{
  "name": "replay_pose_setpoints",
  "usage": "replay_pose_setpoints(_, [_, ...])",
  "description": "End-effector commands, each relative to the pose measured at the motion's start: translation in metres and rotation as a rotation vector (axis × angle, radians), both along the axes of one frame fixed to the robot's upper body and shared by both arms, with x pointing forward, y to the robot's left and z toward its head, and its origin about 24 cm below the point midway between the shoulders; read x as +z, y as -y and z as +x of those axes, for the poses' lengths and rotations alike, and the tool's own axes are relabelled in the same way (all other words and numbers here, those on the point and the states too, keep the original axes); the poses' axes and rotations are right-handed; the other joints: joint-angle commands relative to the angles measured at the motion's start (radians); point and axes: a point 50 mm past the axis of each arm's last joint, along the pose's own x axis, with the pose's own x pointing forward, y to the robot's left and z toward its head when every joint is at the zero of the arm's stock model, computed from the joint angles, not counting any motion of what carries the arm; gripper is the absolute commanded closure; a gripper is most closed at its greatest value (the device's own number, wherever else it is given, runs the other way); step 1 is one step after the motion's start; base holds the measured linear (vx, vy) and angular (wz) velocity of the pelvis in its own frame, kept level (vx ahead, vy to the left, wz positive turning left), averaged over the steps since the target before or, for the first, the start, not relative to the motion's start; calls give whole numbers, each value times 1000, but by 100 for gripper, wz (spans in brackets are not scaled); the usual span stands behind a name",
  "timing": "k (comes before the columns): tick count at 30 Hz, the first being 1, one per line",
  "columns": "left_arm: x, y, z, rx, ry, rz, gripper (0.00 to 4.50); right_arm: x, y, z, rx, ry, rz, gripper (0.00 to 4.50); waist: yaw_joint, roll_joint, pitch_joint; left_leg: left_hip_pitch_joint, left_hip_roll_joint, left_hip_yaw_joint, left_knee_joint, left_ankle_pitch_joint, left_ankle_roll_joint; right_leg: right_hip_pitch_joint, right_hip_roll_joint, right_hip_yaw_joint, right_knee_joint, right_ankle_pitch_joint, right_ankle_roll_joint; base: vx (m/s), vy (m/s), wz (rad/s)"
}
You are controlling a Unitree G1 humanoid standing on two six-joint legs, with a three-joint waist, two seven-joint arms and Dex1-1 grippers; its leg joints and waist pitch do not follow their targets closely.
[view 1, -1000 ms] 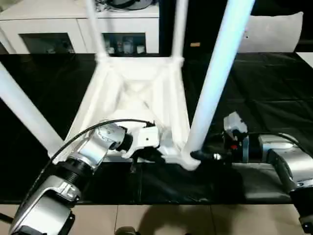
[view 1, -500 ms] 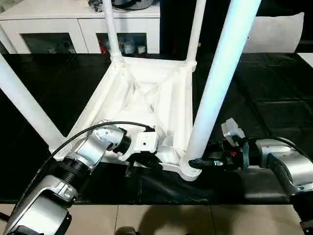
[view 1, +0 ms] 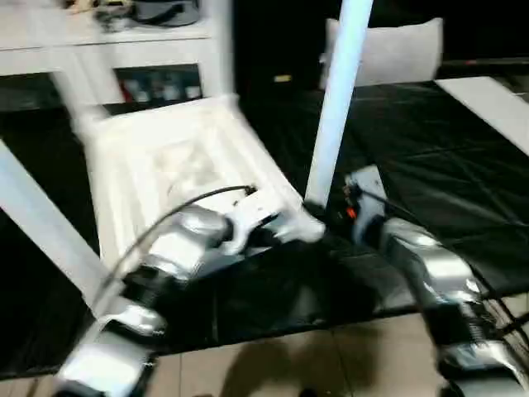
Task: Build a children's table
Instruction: Rotate leg to tighten
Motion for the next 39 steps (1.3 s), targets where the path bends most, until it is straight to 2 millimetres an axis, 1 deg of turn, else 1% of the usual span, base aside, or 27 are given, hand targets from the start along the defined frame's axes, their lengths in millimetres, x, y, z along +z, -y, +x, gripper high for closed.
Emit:
replay_pose_setpoints(1, [16, 26, -5, -92, 19, -116, 450, -6, 9, 3, -79, -19, -5, 189, 16, -35, -62, -13, -14, 11, -42, -189, 77, 57, -97, 49, -127, -662, 137, 0, 0, 0])
replay_pose_setpoints(2, [16, 27, -6, -101, 20, -118, 450, -4, 8, 2, -67, -2, 15, 189, 21, -16, -69, -21, 11, -2, -54, -154, 94, 64, -84, 34, -132, -600, 164, 0, 0, 0])
replay_pose_setpoints(3, [16, 27, -6, -108, 22, -118, 450, -3, 8, 2, -62, 7, 31, 183, 16, -10, -76, -24, 34, -14, -61, -133, 94, 65, -83, 38, -121, -504, 146, 0, 0, 0])
replay_pose_setpoints(4, [16, 27, -8, -123, 23, -105, 450, -1, 6, 1, -41, 15, 55, 168, 19, -6, -78, -21, 44, -19, -63, -125, 92, 63, -83, 43, -115, -464, 127, 0, 0, 0])
replay_pose_setpoints(5, [15, 25, -8, -135, 29, -89, 450, 0, 6, 0, -25, 24, 54, 154, 24, -7, -80, -17, 50, -21, -64, -114, 92, 58, -85, 50, -109, -425, 105, 0, 0, 0])
replay_pose_setpoints(6, [15, 23, -8, -147, 38, -70, 450, 1, 7, -2, -2, 37, 50, 154, 31, -9, -82, -26, 57, -27, -68, -67, 96, 64, -92, 63, -80, -323, 39, 51, 17, 9])
replay_pose_setpoints(8, [14, 19, -8, -150, 46, -49, 450, 2, 9, -3, 17, 50, 40, 141, 38, -10, -85, -26, 58, -26, -65, -26, 109, 62, -98, 72, -66, -269, 0, 51, 16, 4])
replay_pose_setpoints(9, [13, 17, -7, -153, 51, -41, 450, 2, 11, -4, 24, 57, 36, 136, 42, -11, -87, -27, 55, -25, -63, -11, 113, 62, -98, 74, -61, -254, -9, 0, 0, 0])
replay_pose_setpoints(10, [12, 12, -6, -162, 56, -24, 450, 4, 16, -5, 48, 62, 45, 126, 51, -11, -89, -29, 55, -25, -62, 23, 122, 65, -101, 79, -52, -225, -25, 0, 0, 0])
replay_pose_setpoints(11, [11, 7, -5, -179, 65, -3, 450, 6, 21, -8, 78, 68, 55, 109, 61, -10, -97, -32, 57, -27, -56, 69, 143, 66, -99, 83, -38, -163, -34, 0, 0, 0])
replay_pose_setpoints(12, [11, 4, -5, -188, 70, 5, 450, 7, 24, -8, 91, 70, 59, 109, 66, -11, -100, -38, 62, -31, -52, 121, 164, 65, -99, 86, -22, -93, -48, 0, 0, 0])
replay_pose_setpoints(13, [11, 4, -5, -188, 70, 5, 450, 7, 24, -8, 91, 70, 59, 101, 68, -12, -99, -39, 62, -30, -49, 137, 171, 61, -99, 88, -19, -75, -55, 0, 0, 0])
replay_pose_setpoints(14, [11, -4, -7, -248, 75, 25, 450, 14, 32, -14, 189, 94, 54, 87, 73, -12, -93, -41, 54, -24, -48, 112, 179, 57, -98, 87, -25, -98, -59, 0, 0, 0])
replay_pose_setpoints(15, [11, -4, -7, -248, 75, 25, 450, 14, 32, -14, 189, 94, 54, 87, 78, -13, -90, -41, 52, -21, -48, 87, 176, 58, -100, 89, -29, -128, -51, 0, 0, 0])
replay_pose_setpoints(16, [10, -10, -8, -283, 76, 36, 450, 17, 37, -19, 264, 102, 42, 67, 81, -12, -88, -39, 49, -17, -52, 56, 161, 59, -99, 87, -36, -197, -38, 0, 0, 0])
replay_pose_setpoints(17, [10, -13, -8, -306, 77, 43, 450, 19, 39, -23, 313, 101, 31, 67, 85, -13, -85, -39, 47, -15, -53, 21, 152, 61, -95, 85, -47, -254, -15, 0, 0, 0])
replay_pose_setpoints(20, [11, -24, -14, -428, 86, 59, 450, 20, 50, -31, 434, 84, -49, 37, 89, -12, -78, -30, 47, -13, -59, -39, 118, 54, -89, 79, -66, -367, 35, 0, 0, 0])
replay_pose_setpoints(23, [9, -31, -19, -524, 77, 93, 450, 22, 55, -37, 535, 64, -80, 37, 93, -14, -78, -28, 44, -13, -61, -75, 100, 54, -86, 76, -74, -411, 65, 0, 0, 0])
replay_pose_setpoints(25, [7, -35, -21, -568, 65, 119, 450, 24, 56, -41, 608, 64, -80, 37, 100, -12, -78, -25, 46, -12, -60, -80, 104, 49, -85, 77, -74, -407, 62, 0, 0, 0])
replay_pose_setpoints(27, [6, -38, -25, -629, 60, 132, 450, 26, 55, -48, 710, 51, -71, 37, 106, -12, -79, -24, 49, -13, -61, -77, 105, 49, -86, 78, -70, -395, 53, 0, 0, 0])
replay_pose_setpoints(28, [6, -39, -27, -651, 53, 132, 450, 26, 54, -51, 754, 45, -64, 62, 110, -13, -81, -25, 52, -14, -61, -68, 110, 49, -87, 82, -66, -376, 46, 0, 0, 0])
replay_pose_setpoints(31, [6, -41, -32, -714, 40, 123, 450, 26, 52, -56, 834, 15, -45, 71, 122, -12, -86, -27, 60, -18, -59, -28, 121, 50, -90, 86, -52, -317, 15, 0, 0, 0])
replay_pose_setpoints(32, [7, -41, -33, -733, 35, 126, 450, 26, 51, -57, 855, 8, -45, 76, 128, -14, -87, -27, 61, -17, -57, -13, 125, 50, -92, 89, -47, -297, 1, 0, 0, 0])
replay_pose_setpoints(33, [7, -41, -34, -752, 31, 130, 450, 25, 51, -58, 877, 2, -47, 105, 129, -14, -86, -29, 62, -18, -58, -8, 128, 50, -92, 89, -46, -294, -3, 0, 0, 0])
replay_pose_setpoints(34, [7, -42, -35, -765, 29, 133, 450, 25, 50, -59, 892, -2, -48, 105, 132, -13, -86, -29, 63, -18, -58, -7, 129, 50, -93, 89, -45, -295, -10, 0, 0, 0])
replay_pose_setpoints(37, [7, -42, -36, -784, 27, 141, 450, 24, 49, -59, 910, -17, -43, 120, 134, -14, -84, -29, 60, -16, -59, -15, 118, 50, -94, 89, -49, -320, -8, 0, 0, 0])
replay_pose_setpoints(39, [7, -42, -37, -825, 30, 154, 450, 21, 44, -61, 950, -36, -24, 151, 135, -15, -83, -28, 57, -15, -60, -26, 110, 51, -92, 87, -55, -348, 3, 0, 0, 0])
